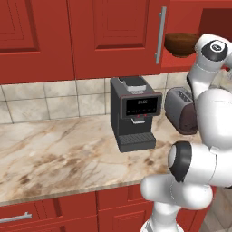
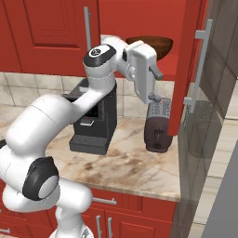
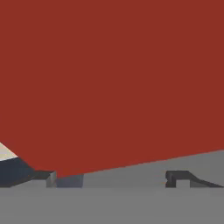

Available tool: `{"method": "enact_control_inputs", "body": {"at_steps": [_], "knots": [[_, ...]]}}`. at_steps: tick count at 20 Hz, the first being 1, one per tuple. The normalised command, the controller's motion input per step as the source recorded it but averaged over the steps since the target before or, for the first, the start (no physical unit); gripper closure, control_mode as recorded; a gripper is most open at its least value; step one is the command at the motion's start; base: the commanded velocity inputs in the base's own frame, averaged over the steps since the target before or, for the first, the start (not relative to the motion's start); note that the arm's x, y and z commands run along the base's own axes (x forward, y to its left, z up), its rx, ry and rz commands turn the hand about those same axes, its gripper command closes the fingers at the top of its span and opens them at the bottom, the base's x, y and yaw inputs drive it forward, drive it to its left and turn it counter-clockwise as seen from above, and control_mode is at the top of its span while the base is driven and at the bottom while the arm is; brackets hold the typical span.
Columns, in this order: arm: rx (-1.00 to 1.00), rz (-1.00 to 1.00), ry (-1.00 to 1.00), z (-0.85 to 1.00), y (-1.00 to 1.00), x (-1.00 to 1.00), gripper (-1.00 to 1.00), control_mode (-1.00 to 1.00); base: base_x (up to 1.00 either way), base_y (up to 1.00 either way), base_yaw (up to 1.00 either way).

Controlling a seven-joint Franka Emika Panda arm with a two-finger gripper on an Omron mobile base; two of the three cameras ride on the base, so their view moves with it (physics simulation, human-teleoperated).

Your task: Move the bowls from the cabinet to the plates on the dining table.

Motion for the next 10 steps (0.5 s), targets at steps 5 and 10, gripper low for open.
{"method": "enact_control_inputs", "body": {"at_steps": [5,10], "knots": [[0.00,0.01,-0.36,0.16,0.89,-0.55,-1.00,-1.00,0.00,0.00,0.00],[0.00,0.08,-0.28,0.13,0.71,-0.37,-1.00,-1.00,0.00,0.00,0.00]]}}
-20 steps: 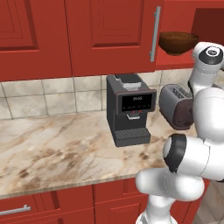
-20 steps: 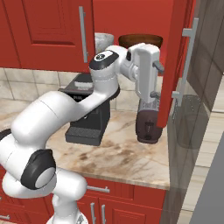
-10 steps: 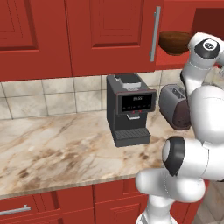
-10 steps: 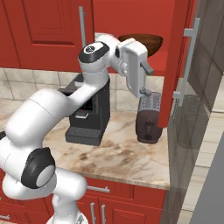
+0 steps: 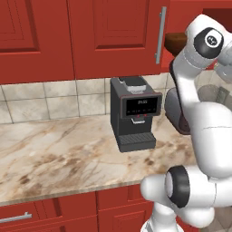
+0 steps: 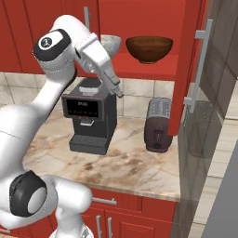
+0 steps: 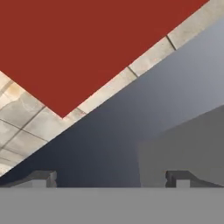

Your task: Move the bowls from the cabinet to the plates on the dining table.

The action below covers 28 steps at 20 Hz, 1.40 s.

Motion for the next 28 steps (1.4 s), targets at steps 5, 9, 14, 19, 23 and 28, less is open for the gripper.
{"method": "enact_control_inputs", "body": {"at_steps": [5,9,14,19,23,28], "knots": [[0.00,0.15,-0.19,0.09,0.54,-0.26,-1.00,-1.00,0.00,0.00,0.00],[0.00,0.15,-0.17,0.00,0.42,-0.35,-1.00,-1.00,0.00,0.00,0.00],[0.00,0.18,-0.17,0.03,0.44,-0.48,-1.00,-1.00,0.00,0.00,0.00],[0.00,0.24,-0.11,0.09,0.43,-0.50,-1.00,-1.00,0.00,0.00,0.00],[0.00,0.31,-0.09,0.09,0.40,-0.45,-1.00,-1.00,0.00,0.00,0.00],[0.00,0.38,-0.10,0.13,0.33,-0.15,-1.00,-1.00,0.00,0.00,0.00]]}}
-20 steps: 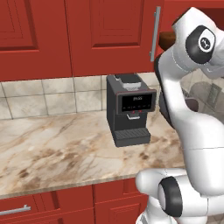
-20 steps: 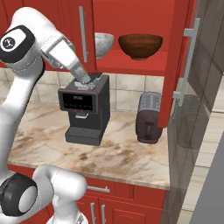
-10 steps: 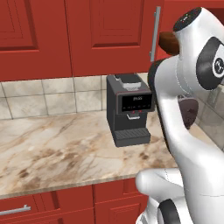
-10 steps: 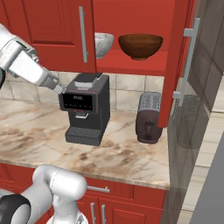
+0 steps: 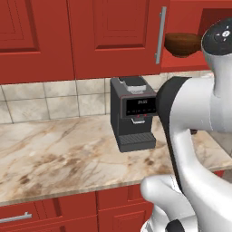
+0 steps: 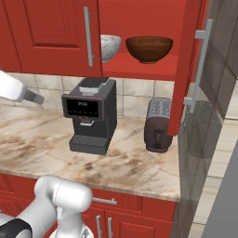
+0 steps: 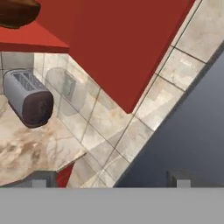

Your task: Move the bowls from the cabinet to the plates on the dining table.

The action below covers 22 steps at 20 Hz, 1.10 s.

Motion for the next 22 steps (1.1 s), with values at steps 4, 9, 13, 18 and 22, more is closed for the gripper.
{"method": "enact_control_inputs", "body": {"at_steps": [4,9,13,18,22], "knots": [[0.00,0.41,-0.09,0.18,0.19,-0.01,-1.00,-1.00,0.00,0.00,0.00],[0.00,0.39,-0.11,0.16,0.16,0.00,-1.00,-1.00,0.00,0.00,0.00],[0.02,0.33,-0.11,0.04,0.23,0.01,-1.00,-1.00,0.00,0.00,0.00],[0.02,0.26,-0.07,0.03,0.14,0.18,-1.00,-1.00,0.00,0.00,0.00],[0.05,0.09,-0.02,0.11,0.19,0.12,-1.00,-1.00,0.00,0.00,0.00]]}}
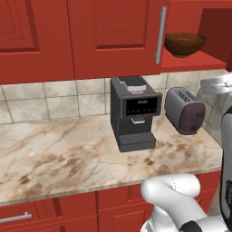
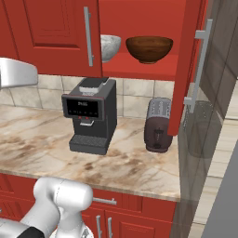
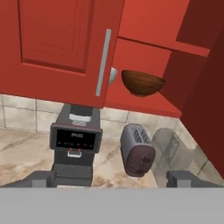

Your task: Move the bowls from the cabinet to the plates on the dining table.

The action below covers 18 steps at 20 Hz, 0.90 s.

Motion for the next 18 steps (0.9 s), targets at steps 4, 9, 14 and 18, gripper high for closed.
{"method": "enact_control_inputs", "body": {"at_steps": [4,9,14,18], "knots": [[0.07,0.02,-0.01,0.02,0.22,0.26,-1.00,-1.00,0.00,0.00,0.00],[0.08,0.00,0.00,0.09,0.24,0.37,-1.00,-1.00,0.00,0.00,0.00],[0.16,0.00,0.01,0.12,0.03,0.61,-1.00,-1.00,0.00,0.00,0.00],[0.27,0.00,0.00,0.20,0.00,0.68,-1.00,-1.00,0.00,0.00,0.00]]}}
